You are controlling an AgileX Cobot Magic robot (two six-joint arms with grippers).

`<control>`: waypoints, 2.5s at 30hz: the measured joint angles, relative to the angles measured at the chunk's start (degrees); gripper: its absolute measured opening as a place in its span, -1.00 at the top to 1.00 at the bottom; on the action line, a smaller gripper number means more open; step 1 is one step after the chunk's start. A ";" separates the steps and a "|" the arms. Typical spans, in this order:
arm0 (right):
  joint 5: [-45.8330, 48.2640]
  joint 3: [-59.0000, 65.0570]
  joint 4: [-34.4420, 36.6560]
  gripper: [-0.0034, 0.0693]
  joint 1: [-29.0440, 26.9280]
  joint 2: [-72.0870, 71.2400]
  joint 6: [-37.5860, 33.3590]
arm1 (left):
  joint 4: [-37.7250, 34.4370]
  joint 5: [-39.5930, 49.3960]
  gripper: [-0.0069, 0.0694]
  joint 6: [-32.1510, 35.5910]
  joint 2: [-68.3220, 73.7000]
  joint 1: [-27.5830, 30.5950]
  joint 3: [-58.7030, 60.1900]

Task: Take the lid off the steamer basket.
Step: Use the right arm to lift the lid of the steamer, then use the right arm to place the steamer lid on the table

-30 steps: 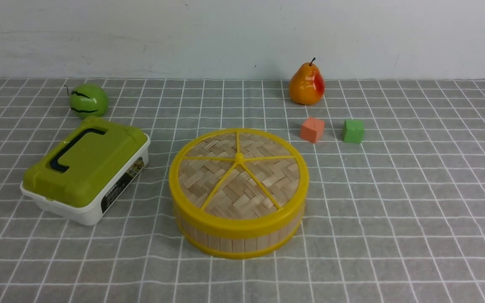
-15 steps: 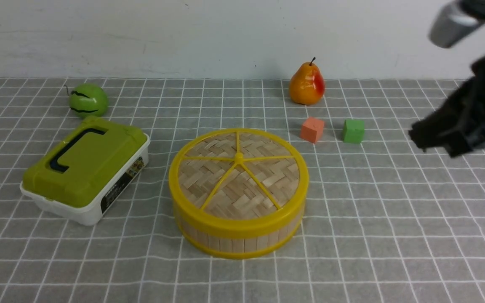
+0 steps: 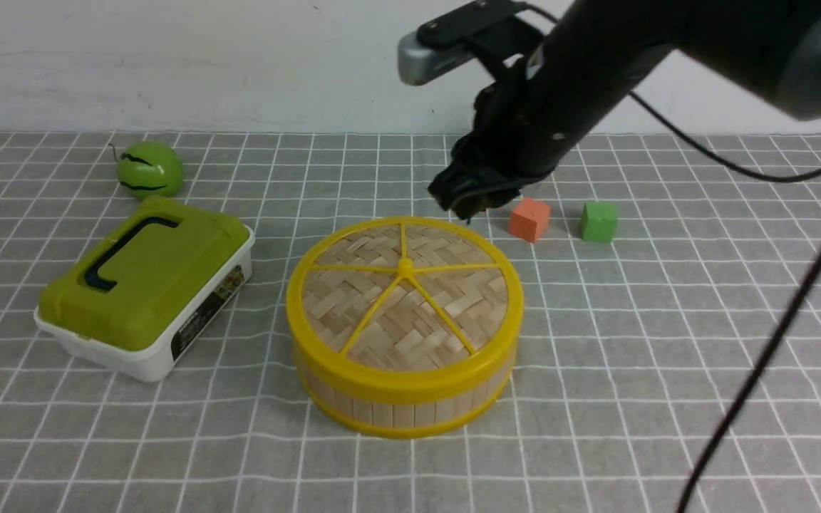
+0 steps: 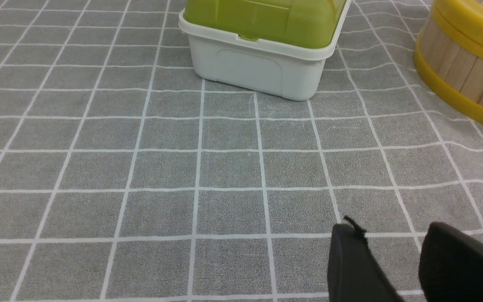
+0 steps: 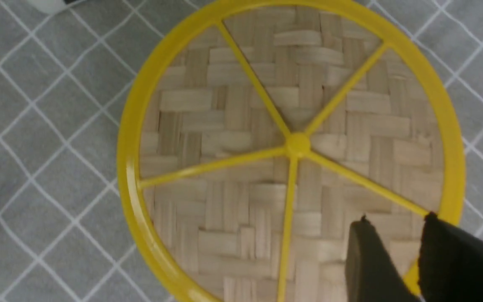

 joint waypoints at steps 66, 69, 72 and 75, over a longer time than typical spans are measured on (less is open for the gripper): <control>8.09 7.90 -12.42 0.68 -5.76 -21.21 3.80 | 0.00 0.00 0.19 0.00 0.00 0.00 0.00; -0.61 21.36 -10.05 0.68 -10.22 -25.33 4.15 | 0.00 0.00 0.19 0.00 0.00 0.00 0.00; -11.53 32.87 -9.14 0.68 -14.91 -26.55 5.96 | 0.00 0.00 0.19 0.00 0.00 0.00 0.00; -19.73 40.14 -9.01 0.68 -18.92 -25.11 6.92 | 0.00 0.00 0.19 0.00 0.00 0.00 0.00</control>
